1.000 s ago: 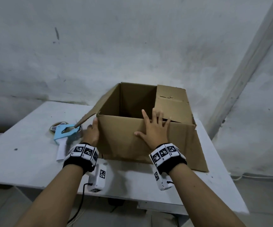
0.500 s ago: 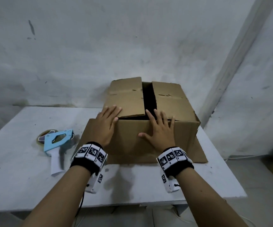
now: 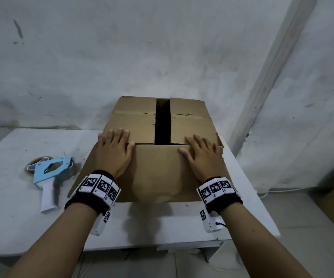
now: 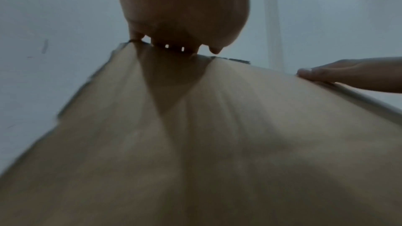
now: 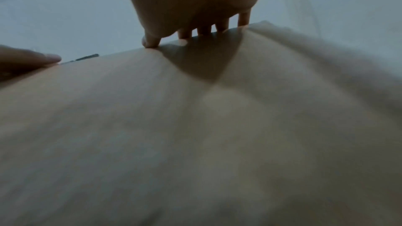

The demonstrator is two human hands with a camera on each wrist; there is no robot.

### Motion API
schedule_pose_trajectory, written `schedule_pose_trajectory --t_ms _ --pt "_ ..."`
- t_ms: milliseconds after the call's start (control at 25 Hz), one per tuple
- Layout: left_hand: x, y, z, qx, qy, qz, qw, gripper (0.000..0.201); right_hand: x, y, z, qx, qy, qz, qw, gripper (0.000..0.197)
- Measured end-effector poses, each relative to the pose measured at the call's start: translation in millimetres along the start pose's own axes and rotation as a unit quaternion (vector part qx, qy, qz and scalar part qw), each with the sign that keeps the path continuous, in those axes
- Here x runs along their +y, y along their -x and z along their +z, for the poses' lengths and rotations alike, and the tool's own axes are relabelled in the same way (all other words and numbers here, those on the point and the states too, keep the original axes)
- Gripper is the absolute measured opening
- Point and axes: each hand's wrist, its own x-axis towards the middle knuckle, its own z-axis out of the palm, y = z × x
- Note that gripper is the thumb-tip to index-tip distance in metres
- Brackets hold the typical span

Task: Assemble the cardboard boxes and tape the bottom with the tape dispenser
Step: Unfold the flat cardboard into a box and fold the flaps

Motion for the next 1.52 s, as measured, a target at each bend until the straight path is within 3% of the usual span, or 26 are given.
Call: schedule_pose_trajectory --t_ms 160,320,480,600,760,880,1000,1120,1200,1280,1360,1440,1520 --pt "62.7 6.8 3.0 -0.016 0.017 0.001 1.0 0.053 26.6 -2.5 -17.7 -0.042 0.007 -0.045 0.998 0.053" --pt "101.4 2.1 7.2 -0.077 0.011 0.016 0.997 0.053 35.4 -10.7 -25.9 -0.093 0.01 -0.068 0.993 0.052" --pt "94.3 1.1 7.2 -0.049 0.025 0.051 0.997 0.048 62.9 10.9 -11.2 -0.046 -0.045 -0.035 0.997 0.06" --pt "88.7 5.7 10.4 -0.032 0.016 0.066 0.997 0.048 82.3 23.1 -6.4 -0.026 -0.099 -0.062 0.993 0.064" --pt "65.4 28.1 20.0 0.034 0.065 -0.039 0.997 0.056 86.8 41.9 3.4 0.009 -0.194 -0.07 0.978 0.065" --pt "32.1 55.8 29.5 0.056 0.071 -0.142 0.986 0.065 81.4 55.9 9.2 0.016 -0.163 -0.075 0.984 0.069" --pt "11.9 84.2 36.5 0.072 0.222 -0.237 0.943 0.066 74.2 70.8 14.0 0.026 -0.157 -0.079 0.984 0.077" --pt "4.0 107.1 41.9 0.092 0.339 -0.229 0.908 0.058 73.1 83.9 24.2 0.022 -0.129 -0.103 0.986 0.091" --pt "0.8 115.4 37.2 0.139 0.322 -0.212 0.912 0.051 77.2 89.7 23.9 0.02 -0.106 -0.144 0.984 0.095" --pt "-1.1 122.8 26.0 0.191 0.327 -0.184 0.907 0.045 83.8 90.8 14.3 0.065 -0.089 -0.205 0.973 0.089" --pt "-8.4 126.3 17.3 0.214 0.429 -0.165 0.862 0.042 89.6 86.4 -0.5 0.172 -0.135 -0.224 0.95 0.06" --pt "-24.7 125.2 14.5 0.245 0.545 -0.141 0.789 0.045 85.3 78.3 -20.9 0.299 -0.253 -0.154 0.907 0.031" --pt "-36.9 120.5 17.6 0.264 0.57 -0.142 0.765 0.051 66.6 62.6 -44.8 0.36 -0.406 -0.045 0.839 0.024"
